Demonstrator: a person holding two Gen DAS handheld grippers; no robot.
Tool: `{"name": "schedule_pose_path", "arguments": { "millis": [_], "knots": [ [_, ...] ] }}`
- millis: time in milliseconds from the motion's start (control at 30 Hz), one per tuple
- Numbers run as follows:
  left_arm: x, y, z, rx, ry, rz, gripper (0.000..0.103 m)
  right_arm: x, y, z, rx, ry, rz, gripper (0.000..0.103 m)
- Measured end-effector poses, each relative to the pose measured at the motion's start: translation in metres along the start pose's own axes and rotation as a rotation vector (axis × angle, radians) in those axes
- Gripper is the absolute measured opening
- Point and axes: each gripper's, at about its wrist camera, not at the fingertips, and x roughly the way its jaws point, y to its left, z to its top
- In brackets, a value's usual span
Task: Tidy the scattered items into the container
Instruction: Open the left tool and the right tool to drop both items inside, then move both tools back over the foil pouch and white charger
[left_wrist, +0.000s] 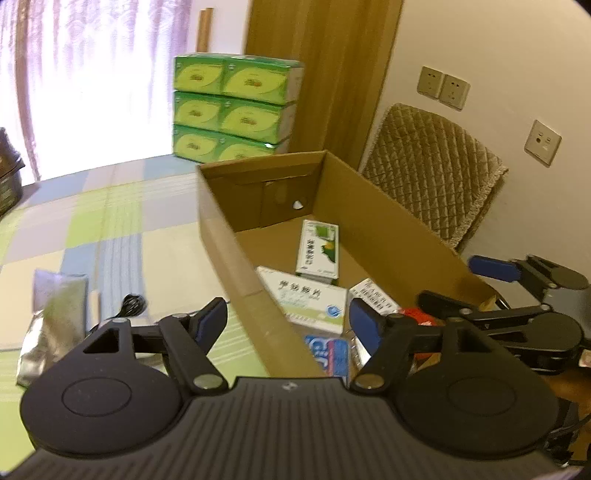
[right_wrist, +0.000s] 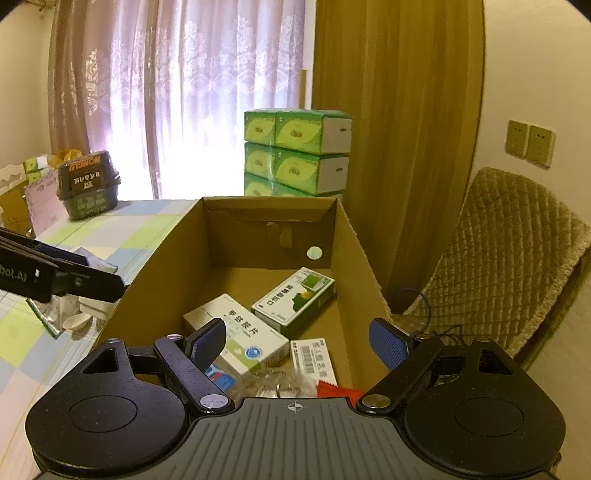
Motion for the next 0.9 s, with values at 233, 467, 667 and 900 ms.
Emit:
{"name": "schedule_pose_path", "arguments": {
  "millis": [233,467,667,900],
  "knots": [
    [-0.028,0.019,-0.024,-0.041,0.005,0.038,0.077,-0.035,0.016,-0.016,0.042,-0.012,-0.007,0.09],
    [-0.065,0.04,-0.053,-0.063,0.018,0.093,0.082,-0.067,0.047,-0.024,0.061,-0.019,0.037,0.09],
    [-0.106,0.065,-0.082,-0.099,0.014,0.158,0.093,-0.083,0.08,-0.027,0.041,-0.015,0.087,0.09],
    [-0.145,0.092,-0.114,-0.138,0.018,0.226,0.097,-0.092,0.117,-0.029,0.009,-0.007,0.151,0.09]
  ]
}}
